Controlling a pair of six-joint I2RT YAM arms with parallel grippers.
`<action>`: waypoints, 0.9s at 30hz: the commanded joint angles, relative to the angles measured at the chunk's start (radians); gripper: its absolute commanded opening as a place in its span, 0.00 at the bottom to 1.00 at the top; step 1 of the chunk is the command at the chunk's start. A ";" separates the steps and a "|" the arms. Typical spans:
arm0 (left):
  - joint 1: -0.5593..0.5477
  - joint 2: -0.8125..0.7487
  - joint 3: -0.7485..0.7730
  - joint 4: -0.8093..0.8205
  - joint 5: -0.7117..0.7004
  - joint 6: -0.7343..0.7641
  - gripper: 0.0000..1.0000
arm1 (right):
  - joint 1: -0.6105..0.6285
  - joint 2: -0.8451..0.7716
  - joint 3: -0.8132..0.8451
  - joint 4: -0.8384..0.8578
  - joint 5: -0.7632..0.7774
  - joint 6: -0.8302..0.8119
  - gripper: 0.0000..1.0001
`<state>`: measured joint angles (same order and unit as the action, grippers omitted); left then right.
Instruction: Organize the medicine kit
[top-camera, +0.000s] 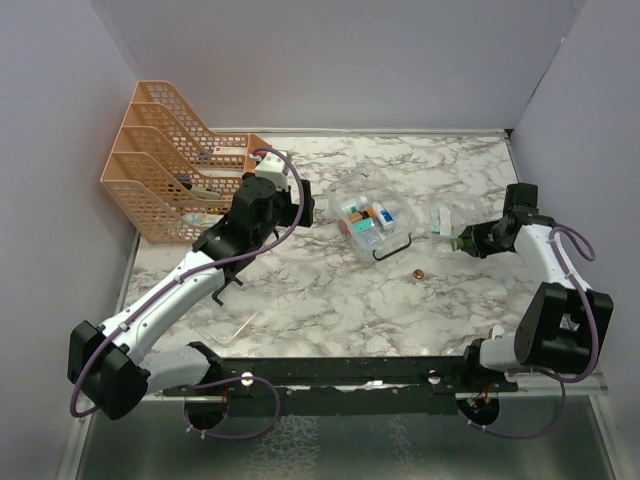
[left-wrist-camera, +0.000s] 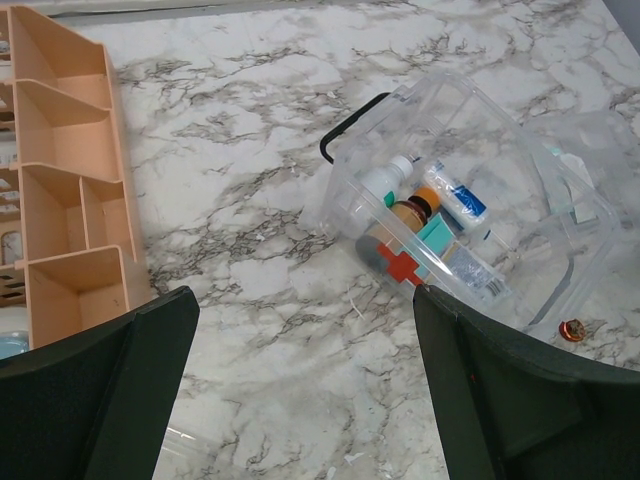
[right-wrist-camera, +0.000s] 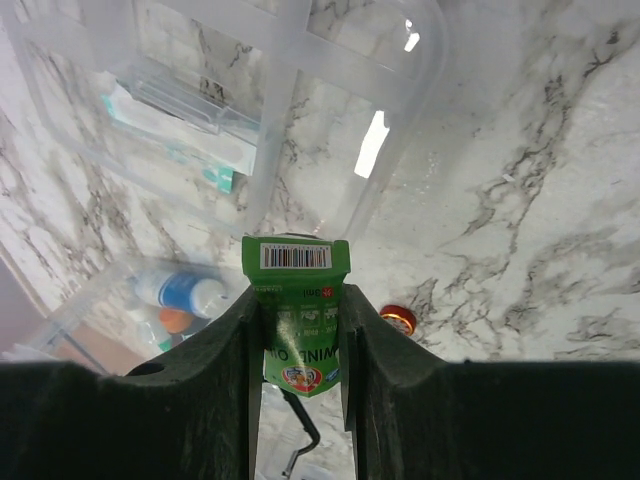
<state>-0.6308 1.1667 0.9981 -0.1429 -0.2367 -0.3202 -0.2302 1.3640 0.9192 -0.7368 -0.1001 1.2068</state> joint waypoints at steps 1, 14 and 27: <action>-0.007 0.011 0.030 0.021 -0.026 0.015 0.92 | -0.003 0.039 0.044 0.035 -0.035 0.086 0.31; -0.006 0.038 0.056 0.019 -0.034 0.032 0.92 | -0.001 0.175 0.030 0.127 -0.092 0.146 0.32; -0.006 0.051 0.065 0.017 -0.042 0.038 0.92 | -0.001 0.251 0.061 0.087 -0.052 0.131 0.46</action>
<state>-0.6308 1.2121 1.0321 -0.1432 -0.2543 -0.2962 -0.2302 1.5951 0.9451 -0.6456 -0.1623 1.3396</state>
